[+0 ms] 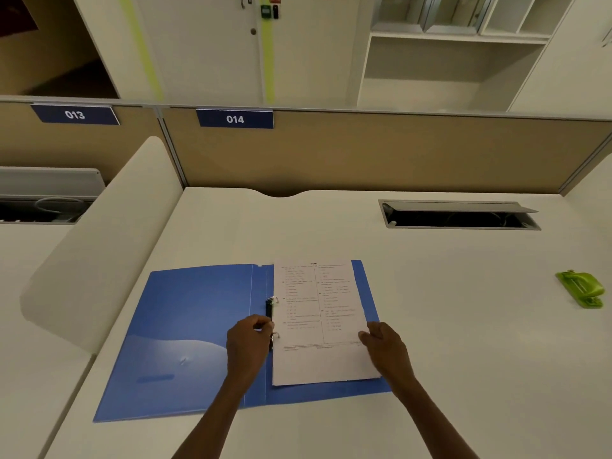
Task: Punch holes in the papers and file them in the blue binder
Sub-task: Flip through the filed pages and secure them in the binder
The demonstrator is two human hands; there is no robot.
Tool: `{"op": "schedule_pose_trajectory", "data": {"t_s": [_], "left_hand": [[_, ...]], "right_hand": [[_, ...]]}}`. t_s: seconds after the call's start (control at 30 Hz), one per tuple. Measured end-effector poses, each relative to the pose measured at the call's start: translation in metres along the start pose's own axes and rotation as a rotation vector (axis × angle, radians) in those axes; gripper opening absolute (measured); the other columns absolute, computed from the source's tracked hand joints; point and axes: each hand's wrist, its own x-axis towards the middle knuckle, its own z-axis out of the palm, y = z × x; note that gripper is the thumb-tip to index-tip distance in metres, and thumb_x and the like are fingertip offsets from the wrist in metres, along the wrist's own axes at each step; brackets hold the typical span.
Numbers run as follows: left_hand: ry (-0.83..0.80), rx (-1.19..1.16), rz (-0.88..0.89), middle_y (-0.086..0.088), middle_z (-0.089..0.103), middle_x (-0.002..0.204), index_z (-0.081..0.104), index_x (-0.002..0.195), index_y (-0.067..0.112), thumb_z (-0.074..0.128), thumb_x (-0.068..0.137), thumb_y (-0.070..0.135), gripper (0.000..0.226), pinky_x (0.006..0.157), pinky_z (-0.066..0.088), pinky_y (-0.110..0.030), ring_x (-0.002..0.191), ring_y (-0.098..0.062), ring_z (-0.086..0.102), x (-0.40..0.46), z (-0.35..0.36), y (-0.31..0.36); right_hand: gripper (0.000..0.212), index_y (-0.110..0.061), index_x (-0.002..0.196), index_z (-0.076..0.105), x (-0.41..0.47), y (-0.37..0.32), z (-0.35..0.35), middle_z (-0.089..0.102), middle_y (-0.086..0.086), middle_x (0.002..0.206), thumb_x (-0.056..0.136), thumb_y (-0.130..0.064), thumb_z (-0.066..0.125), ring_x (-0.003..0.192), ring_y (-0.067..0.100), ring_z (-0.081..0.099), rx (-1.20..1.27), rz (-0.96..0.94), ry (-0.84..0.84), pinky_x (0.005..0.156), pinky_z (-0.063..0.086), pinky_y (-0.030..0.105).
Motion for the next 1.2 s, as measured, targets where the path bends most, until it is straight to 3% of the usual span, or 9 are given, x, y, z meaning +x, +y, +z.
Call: {"op": "schedule_pose_trajectory", "data": {"t_s": [0.13,0.23,0.33,0.4,0.57,0.83,0.93,1.07,1.2], "left_hand": [[0.042,0.049,-0.069,-0.005,0.067,0.074,0.068,0.079,0.009,0.062,0.091,0.016,0.015,0.051,0.033,-0.009,0.059,-0.006,0.053,0.008,0.009,0.0],[0.025,0.088,-0.137,-0.001,0.057,0.058,0.06,0.064,0.008,0.069,0.085,0.025,0.029,0.046,0.035,-0.016,0.05,-0.008,0.049,0.018,0.013,0.0],[-0.057,0.156,-0.148,0.0,0.057,0.056,0.064,0.063,0.007,0.074,0.08,0.03,0.031,0.045,0.033,-0.018,0.049,-0.009,0.05,0.031,0.015,0.0],[-0.133,0.178,-0.179,-0.002,0.059,0.057,0.066,0.065,0.004,0.075,0.079,0.031,0.032,0.046,0.035,-0.02,0.05,-0.011,0.052,0.04,0.015,-0.001],[-0.202,0.213,-0.269,-0.002,0.053,0.057,0.048,0.059,0.011,0.076,0.077,0.029,0.038,0.043,0.035,-0.02,0.05,-0.012,0.049,0.051,0.015,-0.001],[-0.151,0.213,-0.132,0.002,0.049,0.051,0.046,0.055,0.014,0.067,0.085,0.027,0.039,0.042,0.031,-0.019,0.044,-0.008,0.044,0.043,0.013,0.001],[-0.125,0.196,-0.034,0.002,0.056,0.057,0.058,0.063,0.008,0.067,0.086,0.021,0.028,0.044,0.036,-0.017,0.048,-0.007,0.05,0.035,0.013,0.008],[-0.154,0.153,0.063,-0.004,0.07,0.075,0.072,0.08,0.007,0.066,0.087,0.035,0.03,0.053,0.041,-0.016,0.061,-0.011,0.06,0.021,0.017,0.023],[-0.011,-0.001,0.124,-0.013,0.07,0.107,0.069,0.107,0.003,0.065,0.089,0.018,0.024,0.079,0.048,-0.023,0.093,-0.02,0.064,0.008,0.011,0.012]], "right_hand": [[0.059,-0.017,0.138,0.042,-0.004,0.006,0.014,0.04,0.003,0.148,0.087,-0.038,0.064,0.134,0.023,0.039,-0.301,-0.203,0.002,0.109,0.035,0.034],[0.067,-0.02,0.143,0.035,-0.006,0.015,0.022,0.023,0.002,0.157,0.087,-0.047,0.06,0.143,0.022,0.024,-0.498,-0.221,-0.078,0.115,0.027,0.036],[0.069,-0.021,0.143,0.031,-0.009,0.024,0.027,0.014,0.0,0.16,0.087,-0.053,0.055,0.146,0.023,0.016,-0.65,-0.255,-0.1,0.116,0.025,0.038],[0.069,-0.022,0.144,0.03,-0.009,0.027,0.027,0.012,-0.001,0.16,0.087,-0.055,0.054,0.147,0.023,0.014,-0.653,-0.256,-0.099,0.116,0.025,0.038],[0.069,-0.023,0.143,0.03,-0.007,0.027,0.028,0.012,-0.002,0.16,0.087,-0.055,0.054,0.147,0.023,0.015,-0.65,-0.258,-0.1,0.116,0.026,0.04],[0.069,-0.024,0.143,0.03,-0.008,0.029,0.029,0.012,-0.002,0.16,0.086,-0.055,0.055,0.146,0.023,0.016,-0.641,-0.262,-0.092,0.116,0.027,0.04],[0.069,-0.023,0.143,0.03,-0.007,0.029,0.03,0.013,-0.002,0.16,0.087,-0.054,0.055,0.146,0.023,0.016,-0.65,-0.269,-0.085,0.116,0.027,0.04],[0.068,-0.022,0.142,0.031,-0.008,0.026,0.03,0.015,0.0,0.16,0.087,-0.051,0.058,0.146,0.024,0.018,-0.643,-0.239,-0.085,0.116,0.027,0.04],[0.051,-0.02,0.134,0.042,-0.009,0.02,0.03,0.031,0.001,0.152,0.09,-0.038,0.059,0.14,0.018,0.028,-0.536,-0.314,0.041,0.112,0.031,0.026]]}}
